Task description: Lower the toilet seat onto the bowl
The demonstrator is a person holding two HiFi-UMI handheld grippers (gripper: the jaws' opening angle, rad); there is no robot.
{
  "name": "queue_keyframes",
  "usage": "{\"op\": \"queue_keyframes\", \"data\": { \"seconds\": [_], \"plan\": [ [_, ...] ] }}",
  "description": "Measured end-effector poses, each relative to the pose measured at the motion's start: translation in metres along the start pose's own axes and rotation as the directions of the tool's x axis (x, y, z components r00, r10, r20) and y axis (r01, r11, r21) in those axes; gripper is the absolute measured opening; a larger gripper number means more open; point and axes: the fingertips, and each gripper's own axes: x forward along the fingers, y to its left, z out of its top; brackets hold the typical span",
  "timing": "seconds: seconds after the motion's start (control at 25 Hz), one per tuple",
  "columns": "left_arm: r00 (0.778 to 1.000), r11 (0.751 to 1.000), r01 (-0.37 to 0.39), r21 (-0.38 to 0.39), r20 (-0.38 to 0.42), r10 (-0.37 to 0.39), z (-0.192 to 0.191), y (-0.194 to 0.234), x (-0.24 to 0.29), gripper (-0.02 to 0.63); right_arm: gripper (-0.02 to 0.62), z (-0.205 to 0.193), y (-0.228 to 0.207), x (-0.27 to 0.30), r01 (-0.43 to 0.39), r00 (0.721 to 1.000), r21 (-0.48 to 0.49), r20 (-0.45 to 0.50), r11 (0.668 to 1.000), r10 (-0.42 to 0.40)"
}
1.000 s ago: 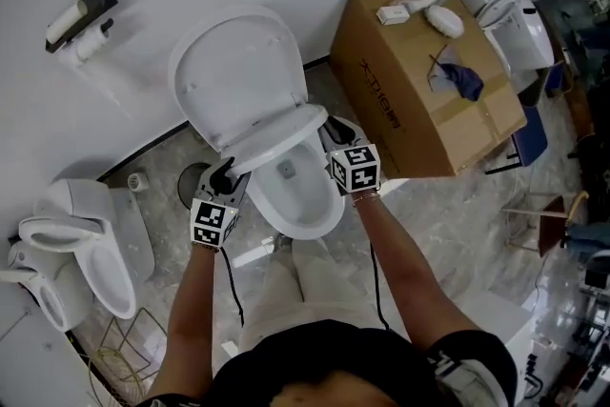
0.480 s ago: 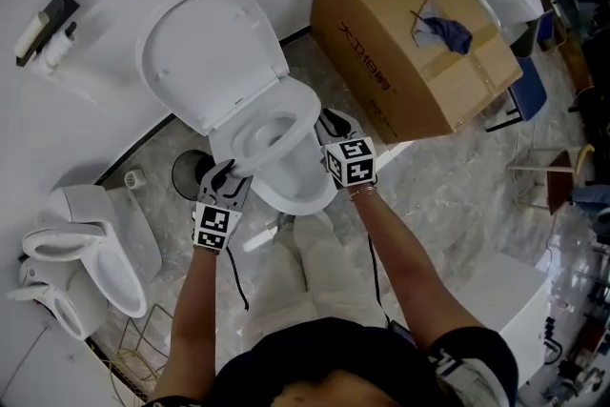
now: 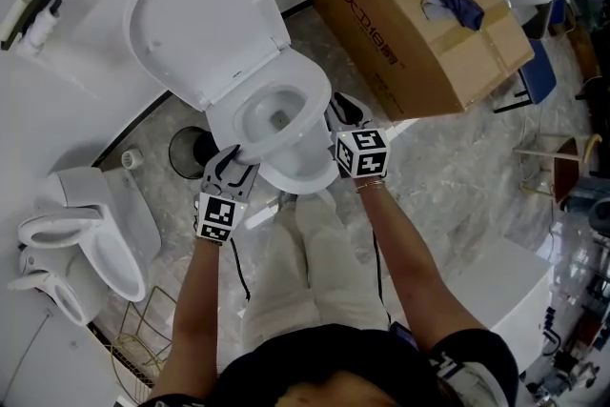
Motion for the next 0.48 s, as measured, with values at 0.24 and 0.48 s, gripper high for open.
{"op": "queue_keyframes", "data": {
  "seconds": [0.24, 0.48],
  "plan": [
    [1.000, 0.999, 0.008, 0.031, -0.005, -0.007, -0.012, -0.017, 0.002, 0.187, 0.107, -0.019, -0.005, -0.010, -0.016, 1.000, 0.042, -0.015, 0.999, 0.016],
    [0.999, 0.996, 0.023, 0.082, -0.032, -0.020, -0.031, -0.033, 0.006, 0.193, 0.109, -0.042, -0.027, -0.031, 0.004, 1.000, 0.155, -0.008, 0.988, -0.003]
  ]
}}
